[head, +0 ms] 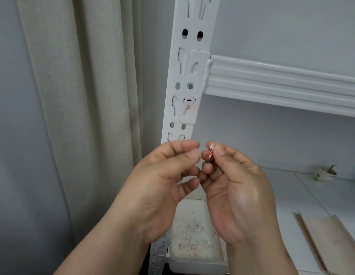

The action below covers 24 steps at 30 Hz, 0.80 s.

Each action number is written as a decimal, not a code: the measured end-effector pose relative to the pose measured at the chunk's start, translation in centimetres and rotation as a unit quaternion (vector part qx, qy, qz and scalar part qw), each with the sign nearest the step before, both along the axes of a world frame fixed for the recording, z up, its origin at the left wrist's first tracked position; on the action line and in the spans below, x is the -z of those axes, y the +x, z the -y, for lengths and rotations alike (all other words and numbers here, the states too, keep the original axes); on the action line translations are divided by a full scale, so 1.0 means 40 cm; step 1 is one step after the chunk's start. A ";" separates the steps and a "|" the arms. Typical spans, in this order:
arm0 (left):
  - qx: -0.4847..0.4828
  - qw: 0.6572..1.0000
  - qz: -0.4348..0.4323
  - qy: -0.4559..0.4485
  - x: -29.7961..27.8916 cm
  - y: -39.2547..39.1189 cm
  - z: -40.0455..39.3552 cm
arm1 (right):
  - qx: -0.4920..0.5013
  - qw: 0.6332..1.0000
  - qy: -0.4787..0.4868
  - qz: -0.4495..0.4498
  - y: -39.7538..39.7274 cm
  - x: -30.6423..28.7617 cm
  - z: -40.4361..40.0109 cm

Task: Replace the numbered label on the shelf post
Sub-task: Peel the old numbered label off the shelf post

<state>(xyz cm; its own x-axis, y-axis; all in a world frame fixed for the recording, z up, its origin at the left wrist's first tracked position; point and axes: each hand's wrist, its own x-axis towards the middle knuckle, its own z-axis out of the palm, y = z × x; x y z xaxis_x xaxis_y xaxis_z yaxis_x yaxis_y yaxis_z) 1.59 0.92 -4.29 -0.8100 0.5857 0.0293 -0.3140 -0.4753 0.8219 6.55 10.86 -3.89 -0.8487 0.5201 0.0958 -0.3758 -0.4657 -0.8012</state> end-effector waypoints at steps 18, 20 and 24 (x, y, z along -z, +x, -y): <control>-0.126 0.970 -0.187 -0.089 -0.010 0.011 -0.039 | -0.061 0.998 -0.021 0.018 0.009 0.009 -0.005; -0.125 0.965 -0.209 -0.100 -0.015 0.010 -0.034 | -0.100 0.994 -0.042 0.031 0.014 0.007 -0.014; -0.116 0.959 -0.238 -0.099 -0.027 0.012 -0.029 | -0.162 0.980 -0.111 0.027 0.021 0.007 -0.027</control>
